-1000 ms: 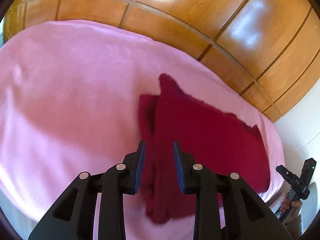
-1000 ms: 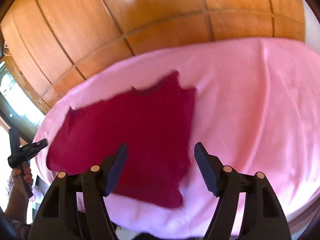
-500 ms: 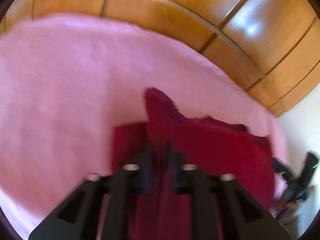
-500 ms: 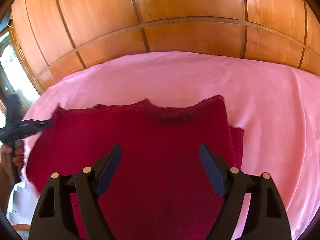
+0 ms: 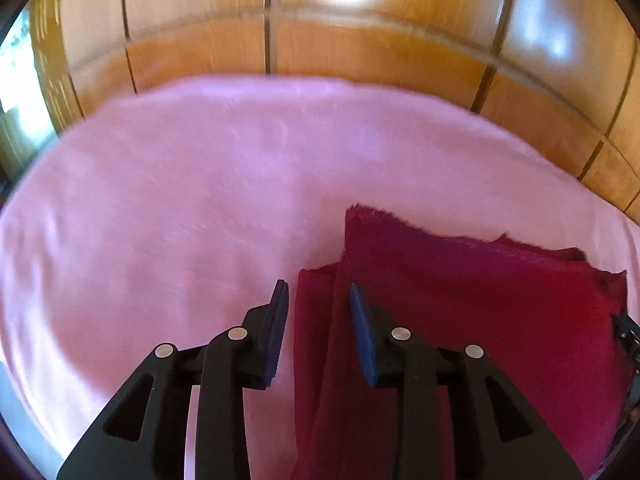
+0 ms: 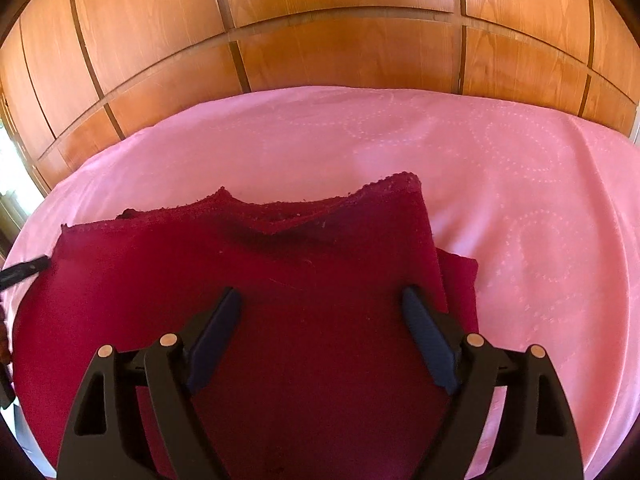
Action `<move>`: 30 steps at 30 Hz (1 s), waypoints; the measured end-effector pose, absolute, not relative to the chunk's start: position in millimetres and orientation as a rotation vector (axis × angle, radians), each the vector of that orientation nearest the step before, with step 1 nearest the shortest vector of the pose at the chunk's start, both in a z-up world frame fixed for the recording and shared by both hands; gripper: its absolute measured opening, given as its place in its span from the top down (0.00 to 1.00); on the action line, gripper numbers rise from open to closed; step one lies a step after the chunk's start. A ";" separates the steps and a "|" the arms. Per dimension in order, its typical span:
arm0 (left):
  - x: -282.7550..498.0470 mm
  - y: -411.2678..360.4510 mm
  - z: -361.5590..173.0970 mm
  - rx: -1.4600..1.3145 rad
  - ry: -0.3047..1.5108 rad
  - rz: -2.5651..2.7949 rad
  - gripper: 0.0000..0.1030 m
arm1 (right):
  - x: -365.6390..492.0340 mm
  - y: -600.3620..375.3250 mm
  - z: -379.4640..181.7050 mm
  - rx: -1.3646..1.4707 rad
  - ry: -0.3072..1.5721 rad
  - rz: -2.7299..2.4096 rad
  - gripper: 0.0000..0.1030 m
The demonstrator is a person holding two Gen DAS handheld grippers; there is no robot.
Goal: Fold small clothes
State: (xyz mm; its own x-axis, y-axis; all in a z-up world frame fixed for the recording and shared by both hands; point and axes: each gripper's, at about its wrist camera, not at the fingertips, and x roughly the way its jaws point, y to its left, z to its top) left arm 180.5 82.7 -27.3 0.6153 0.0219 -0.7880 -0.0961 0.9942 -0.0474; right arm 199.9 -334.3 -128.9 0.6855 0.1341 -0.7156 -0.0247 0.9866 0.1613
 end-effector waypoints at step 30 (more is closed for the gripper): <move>88.8 -13.9 -14.3 0.011 0.855 -0.151 0.55 | 118.4 -401.8 -122.4 0.482 0.850 0.143 0.09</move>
State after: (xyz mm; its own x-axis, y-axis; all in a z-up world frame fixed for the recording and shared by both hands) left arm 88.8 -13.9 -14.3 0.6458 -0.1286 -0.7526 0.1371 0.9892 -0.0513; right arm 118.4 -401.8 -122.4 0.6581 0.3091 -0.6866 0.0680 0.8837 0.4631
